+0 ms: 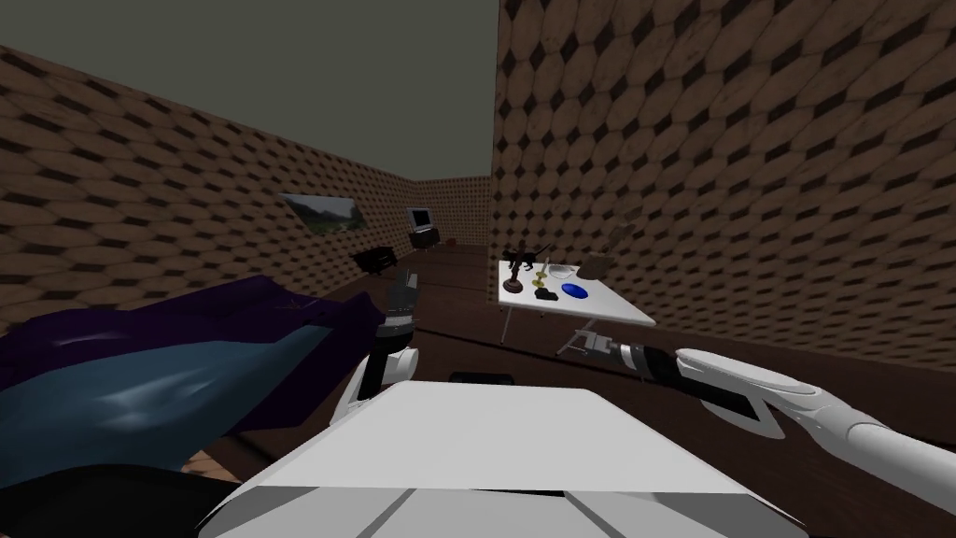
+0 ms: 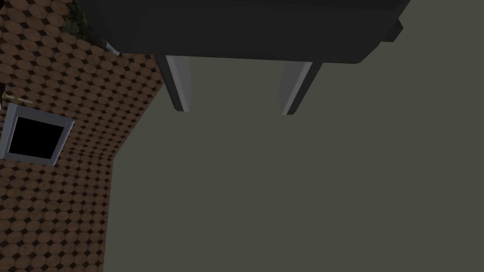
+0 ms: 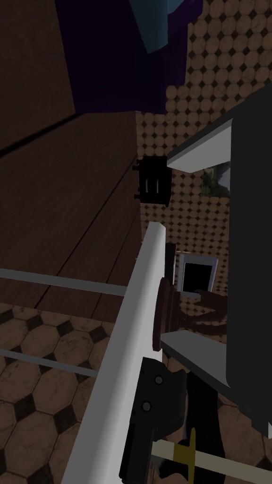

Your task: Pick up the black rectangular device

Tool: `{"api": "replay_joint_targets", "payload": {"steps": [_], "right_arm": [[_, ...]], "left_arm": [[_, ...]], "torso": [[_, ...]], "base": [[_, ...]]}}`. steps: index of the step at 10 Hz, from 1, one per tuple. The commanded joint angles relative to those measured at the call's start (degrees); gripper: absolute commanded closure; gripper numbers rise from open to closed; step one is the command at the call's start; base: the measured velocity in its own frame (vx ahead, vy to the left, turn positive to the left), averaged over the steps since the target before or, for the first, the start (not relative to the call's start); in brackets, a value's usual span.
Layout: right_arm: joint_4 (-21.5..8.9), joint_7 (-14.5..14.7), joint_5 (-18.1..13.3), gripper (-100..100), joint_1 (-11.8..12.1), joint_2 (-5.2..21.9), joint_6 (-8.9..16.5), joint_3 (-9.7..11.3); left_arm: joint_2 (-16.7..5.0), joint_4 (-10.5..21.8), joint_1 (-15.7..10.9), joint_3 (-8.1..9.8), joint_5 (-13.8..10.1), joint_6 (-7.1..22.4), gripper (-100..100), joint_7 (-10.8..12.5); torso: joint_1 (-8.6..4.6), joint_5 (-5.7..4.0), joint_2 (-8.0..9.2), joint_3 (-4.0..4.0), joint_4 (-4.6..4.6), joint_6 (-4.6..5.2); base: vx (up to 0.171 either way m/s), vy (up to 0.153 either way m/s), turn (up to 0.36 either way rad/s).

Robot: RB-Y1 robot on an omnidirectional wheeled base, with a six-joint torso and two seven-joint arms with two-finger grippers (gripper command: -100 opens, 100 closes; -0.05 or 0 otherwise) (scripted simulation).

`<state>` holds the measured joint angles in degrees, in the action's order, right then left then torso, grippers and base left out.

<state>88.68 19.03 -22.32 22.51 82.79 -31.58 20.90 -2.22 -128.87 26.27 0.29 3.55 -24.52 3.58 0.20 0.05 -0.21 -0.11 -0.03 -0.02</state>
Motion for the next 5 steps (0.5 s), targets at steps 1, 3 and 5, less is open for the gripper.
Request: {"api": "replay_joint_targets", "payload": {"steps": [1, 3, 5], "right_arm": [[-1.7, 0.1, -0.9, -100, -0.7, 2.0, -0.7, 0.7], [-3.9, 0.4, -2.5, -100, -1.0, 4.8, -1.5, 1.4], [-7.8, 0.9, -5.7, -100, -1.5, 8.9, -3.3, 3.0]], "left_arm": [[0.0, 0.0, 0.0, 0.00, 0.0, 0.0, 0, 0.0], [0.0, 0.0, 0.0, 0.00, 0.0, 0.0, 0, 0.0], [0.0, 0.0, 0.0, 0.00, 0.0, 0.0, 0, 0.0]], "torso": [[0.00, 0.00, 0.00, 0.00, 0.00, 0.00], [-0.04, -0.01, -0.07, -0.04, -0.02, -0.01], [-0.03, 0.00, -0.04, -0.02, -0.01, 0.00]], "base": [[0.049, 0.041, 0.133], [0.068, 0.036, 0.164], [0.089, 0.050, 0.249]]}}
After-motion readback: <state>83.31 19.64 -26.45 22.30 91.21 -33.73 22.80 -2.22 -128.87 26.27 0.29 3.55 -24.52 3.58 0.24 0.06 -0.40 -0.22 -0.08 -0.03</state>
